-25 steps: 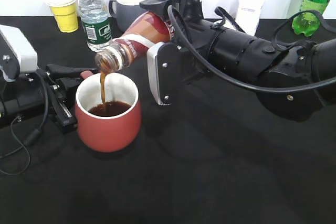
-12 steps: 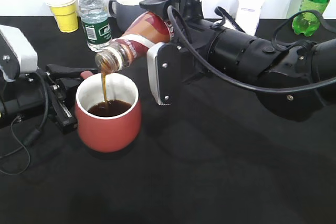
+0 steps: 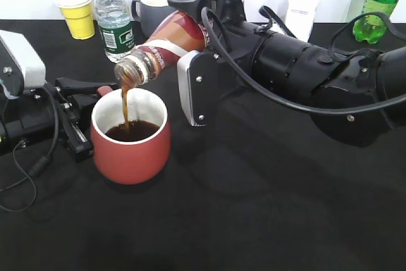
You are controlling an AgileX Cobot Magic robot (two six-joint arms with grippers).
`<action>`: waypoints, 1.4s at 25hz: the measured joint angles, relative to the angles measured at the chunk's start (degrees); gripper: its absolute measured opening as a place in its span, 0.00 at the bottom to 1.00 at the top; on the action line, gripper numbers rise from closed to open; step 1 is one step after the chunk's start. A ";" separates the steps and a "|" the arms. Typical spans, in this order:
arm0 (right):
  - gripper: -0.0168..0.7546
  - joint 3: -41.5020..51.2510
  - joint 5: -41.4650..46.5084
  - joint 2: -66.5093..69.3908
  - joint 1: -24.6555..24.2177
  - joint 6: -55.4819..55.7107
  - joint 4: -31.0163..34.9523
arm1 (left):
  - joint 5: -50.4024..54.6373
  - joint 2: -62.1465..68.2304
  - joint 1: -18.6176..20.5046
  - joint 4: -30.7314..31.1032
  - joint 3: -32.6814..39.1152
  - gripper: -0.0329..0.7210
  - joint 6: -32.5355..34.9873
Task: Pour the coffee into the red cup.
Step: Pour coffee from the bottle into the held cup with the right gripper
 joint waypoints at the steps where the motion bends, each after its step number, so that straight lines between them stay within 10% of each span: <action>1: 0.71 0.00 0.00 0.00 0.00 0.00 0.00 | 0.05 0.00 0.00 0.00 0.00 0.16 0.00; 35: 0.71 -0.01 -0.33 0.00 0.00 -1.67 0.00 | 0.31 0.00 0.00 0.00 0.00 0.17 0.22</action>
